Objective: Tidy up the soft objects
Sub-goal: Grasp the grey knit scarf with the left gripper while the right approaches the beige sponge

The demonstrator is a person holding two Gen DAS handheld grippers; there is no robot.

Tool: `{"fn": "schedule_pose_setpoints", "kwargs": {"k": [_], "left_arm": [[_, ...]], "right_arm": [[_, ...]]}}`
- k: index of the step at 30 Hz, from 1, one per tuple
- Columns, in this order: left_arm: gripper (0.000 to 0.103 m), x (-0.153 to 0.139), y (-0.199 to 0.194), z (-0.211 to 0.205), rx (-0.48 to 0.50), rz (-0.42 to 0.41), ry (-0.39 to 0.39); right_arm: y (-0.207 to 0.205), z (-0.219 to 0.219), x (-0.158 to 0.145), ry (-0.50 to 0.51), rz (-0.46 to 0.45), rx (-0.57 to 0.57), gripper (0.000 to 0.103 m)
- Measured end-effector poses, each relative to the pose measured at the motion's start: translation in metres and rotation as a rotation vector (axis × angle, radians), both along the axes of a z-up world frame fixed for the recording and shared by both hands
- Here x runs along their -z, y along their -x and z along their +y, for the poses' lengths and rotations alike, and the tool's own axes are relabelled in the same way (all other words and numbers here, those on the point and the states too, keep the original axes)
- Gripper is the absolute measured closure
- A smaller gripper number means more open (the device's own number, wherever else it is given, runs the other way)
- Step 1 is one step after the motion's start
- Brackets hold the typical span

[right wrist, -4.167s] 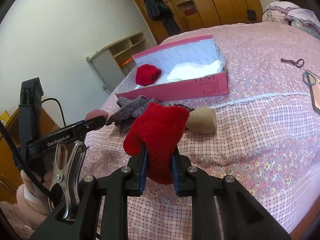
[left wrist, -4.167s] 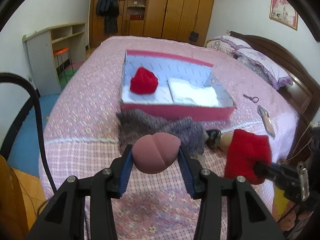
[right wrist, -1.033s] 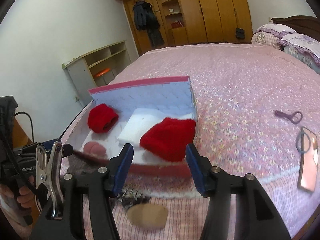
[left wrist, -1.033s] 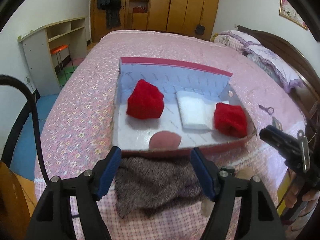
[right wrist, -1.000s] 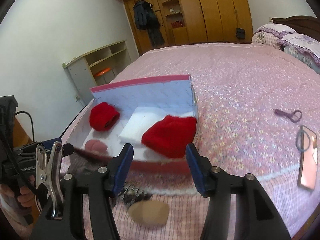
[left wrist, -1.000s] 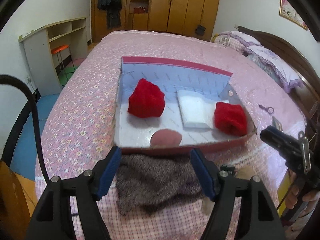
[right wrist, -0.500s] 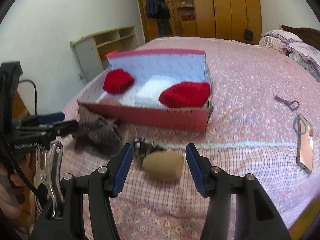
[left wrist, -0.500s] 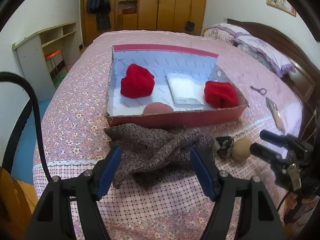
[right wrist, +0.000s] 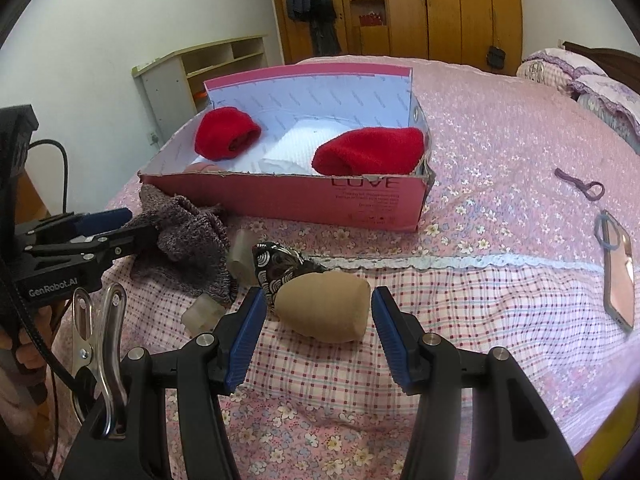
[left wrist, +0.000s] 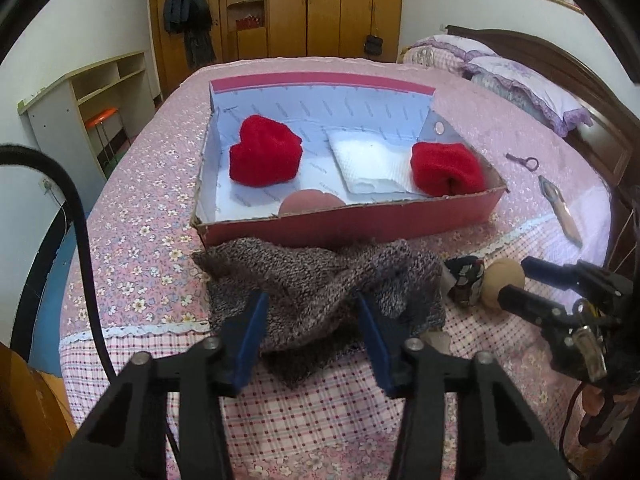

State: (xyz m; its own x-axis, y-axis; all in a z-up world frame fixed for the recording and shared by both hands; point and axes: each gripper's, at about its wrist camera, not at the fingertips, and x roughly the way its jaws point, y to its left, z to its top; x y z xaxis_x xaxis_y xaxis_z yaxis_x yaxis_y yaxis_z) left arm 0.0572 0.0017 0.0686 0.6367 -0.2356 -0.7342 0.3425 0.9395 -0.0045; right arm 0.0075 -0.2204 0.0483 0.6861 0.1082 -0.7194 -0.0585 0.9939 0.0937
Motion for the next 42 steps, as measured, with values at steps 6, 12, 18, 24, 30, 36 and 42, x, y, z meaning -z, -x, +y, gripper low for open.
{"fn": "schedule_pose_setpoints", "kwargs": {"k": [6,12,18,24,30,36,42], "left_arm": [[0.09,0.003,-0.006,0.001,0.011,0.029,0.023],[0.093,-0.01,0.01,0.008,0.035,0.004,0.075],[0.093,-0.026,0.035,0.019,0.039,-0.006,0.13],[0.093,-0.029,0.059,0.027,0.052,0.04,0.182],[0.093,-0.01,0.074,0.031,0.031,0.087,0.166],[0.074,0.007,0.079,0.034,0.004,0.082,0.109],[0.046,0.02,0.079,0.035,-0.006,0.091,0.098]], "right_arm": [[-0.002,0.002,0.001,-0.006,-0.002,-0.001,0.047],[0.001,0.003,0.006,-0.021,-0.003,0.014,0.06],[0.013,-0.001,0.0,-0.036,-0.027,0.043,0.072],[0.036,0.004,-0.01,-0.047,-0.065,0.034,0.073],[0.053,0.01,-0.009,-0.046,-0.05,0.003,0.073],[0.06,0.011,0.007,-0.041,-0.007,-0.002,0.073],[0.063,0.014,0.014,-0.023,-0.005,-0.001,0.07]]}}
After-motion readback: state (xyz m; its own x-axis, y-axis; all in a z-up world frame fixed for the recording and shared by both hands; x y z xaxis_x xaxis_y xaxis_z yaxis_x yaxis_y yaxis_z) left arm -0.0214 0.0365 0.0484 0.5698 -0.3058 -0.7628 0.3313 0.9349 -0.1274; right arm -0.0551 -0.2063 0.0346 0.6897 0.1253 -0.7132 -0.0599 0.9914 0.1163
